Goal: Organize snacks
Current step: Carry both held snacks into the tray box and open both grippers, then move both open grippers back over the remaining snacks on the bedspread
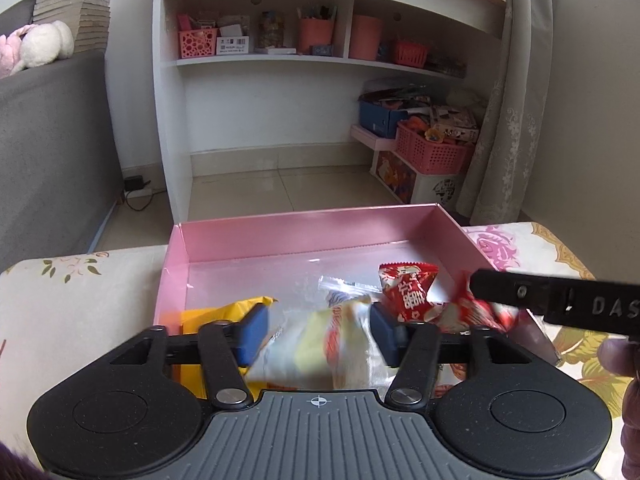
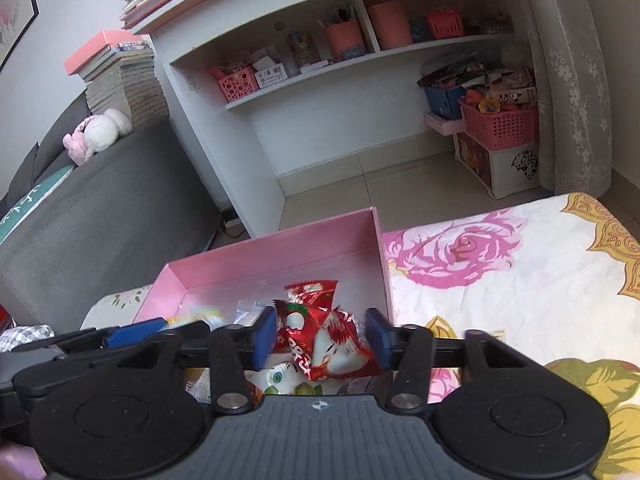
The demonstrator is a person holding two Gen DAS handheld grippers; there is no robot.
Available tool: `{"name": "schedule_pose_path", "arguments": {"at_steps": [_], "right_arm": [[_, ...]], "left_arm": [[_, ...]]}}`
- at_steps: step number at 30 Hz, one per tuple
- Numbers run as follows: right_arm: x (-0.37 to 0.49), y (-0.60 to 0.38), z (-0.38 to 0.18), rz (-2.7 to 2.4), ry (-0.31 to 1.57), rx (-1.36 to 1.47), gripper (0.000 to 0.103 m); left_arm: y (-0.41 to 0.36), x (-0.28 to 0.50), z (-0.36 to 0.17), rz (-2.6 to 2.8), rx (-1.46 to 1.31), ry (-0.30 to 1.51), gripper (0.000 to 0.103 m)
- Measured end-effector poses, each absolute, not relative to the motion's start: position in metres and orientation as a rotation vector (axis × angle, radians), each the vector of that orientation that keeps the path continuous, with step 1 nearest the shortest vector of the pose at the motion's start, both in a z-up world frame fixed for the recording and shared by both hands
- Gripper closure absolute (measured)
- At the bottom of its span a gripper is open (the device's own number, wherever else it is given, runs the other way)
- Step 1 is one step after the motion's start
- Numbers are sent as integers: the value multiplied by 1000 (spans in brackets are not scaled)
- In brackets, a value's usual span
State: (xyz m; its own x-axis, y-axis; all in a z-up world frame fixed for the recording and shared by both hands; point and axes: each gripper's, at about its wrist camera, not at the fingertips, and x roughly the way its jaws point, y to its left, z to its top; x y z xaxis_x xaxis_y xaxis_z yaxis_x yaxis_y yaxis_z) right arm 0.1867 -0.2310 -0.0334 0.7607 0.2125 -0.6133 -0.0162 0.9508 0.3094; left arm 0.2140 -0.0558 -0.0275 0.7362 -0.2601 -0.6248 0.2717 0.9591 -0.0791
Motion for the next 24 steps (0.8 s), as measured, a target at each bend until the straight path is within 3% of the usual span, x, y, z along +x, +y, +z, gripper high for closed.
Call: {"name": "schedule_pose_path", "arguments": {"at_steps": [6, 13, 18, 24], "right_arm": [[183, -236, -23, 109, 677, 302, 41], [171, -238, -7, 95, 669, 258, 32], [155, -236, 8, 95, 659, 226, 19], [134, -233, 18, 103, 649, 187, 15]], "left_arm": [[-56, 207, -21, -310, 7, 701, 18], [-54, 188, -10, -321, 7, 703, 15], [-47, 170, 1, -319, -19, 703, 9], [-39, 144, 9, -303, -11, 713, 7]]}}
